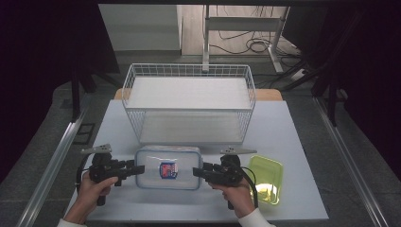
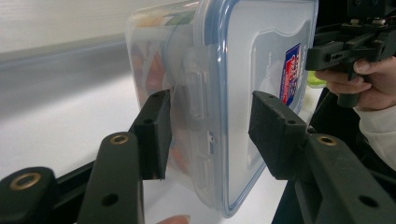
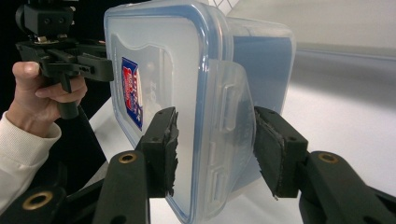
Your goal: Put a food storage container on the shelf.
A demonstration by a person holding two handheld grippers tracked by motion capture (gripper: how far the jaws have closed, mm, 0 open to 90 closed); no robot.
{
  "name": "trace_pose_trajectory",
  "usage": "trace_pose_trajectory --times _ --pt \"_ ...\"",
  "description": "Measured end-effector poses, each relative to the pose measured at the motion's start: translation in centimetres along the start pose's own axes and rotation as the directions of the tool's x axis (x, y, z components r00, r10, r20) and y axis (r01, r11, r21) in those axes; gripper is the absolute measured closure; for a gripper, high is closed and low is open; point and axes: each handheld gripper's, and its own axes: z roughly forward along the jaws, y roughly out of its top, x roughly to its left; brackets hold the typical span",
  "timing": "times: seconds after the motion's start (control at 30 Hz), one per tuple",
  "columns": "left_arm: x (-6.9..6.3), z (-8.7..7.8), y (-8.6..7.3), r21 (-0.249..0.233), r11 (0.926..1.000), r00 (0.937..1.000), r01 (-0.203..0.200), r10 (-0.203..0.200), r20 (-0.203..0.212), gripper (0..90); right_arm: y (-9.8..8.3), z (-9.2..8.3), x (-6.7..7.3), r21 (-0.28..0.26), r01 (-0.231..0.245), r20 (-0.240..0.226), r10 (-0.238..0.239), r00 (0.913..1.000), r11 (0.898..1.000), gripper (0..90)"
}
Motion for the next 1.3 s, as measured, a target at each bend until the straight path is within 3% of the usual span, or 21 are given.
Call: trace_pose_trajectory --times 0.7,0.87,1.3 --pt "-2.0 0.7 2.3 -0.006 0.9993 0.9993 -0.036 0.036 0.007 50.3 1.4 -2.9 0.3 -0.035 0.032 0.020 -0.031 0.9993 0.999 51.2" --pt "-2.5 0.9 3.4 -0.017 0.9988 0.9985 -0.046 0.046 0.028 51.1 2.2 -3.9 0.2 -0.050 0.038 0.024 -0.036 0.9990 0.998 51.1" --pt "-3.9 1.1 5.8 -0.028 0.9966 0.9962 -0.078 0.079 0.036 51.2 4.3 -6.3 0.9 -0.069 0.057 0.050 -0.054 0.9973 0.996 51.0"
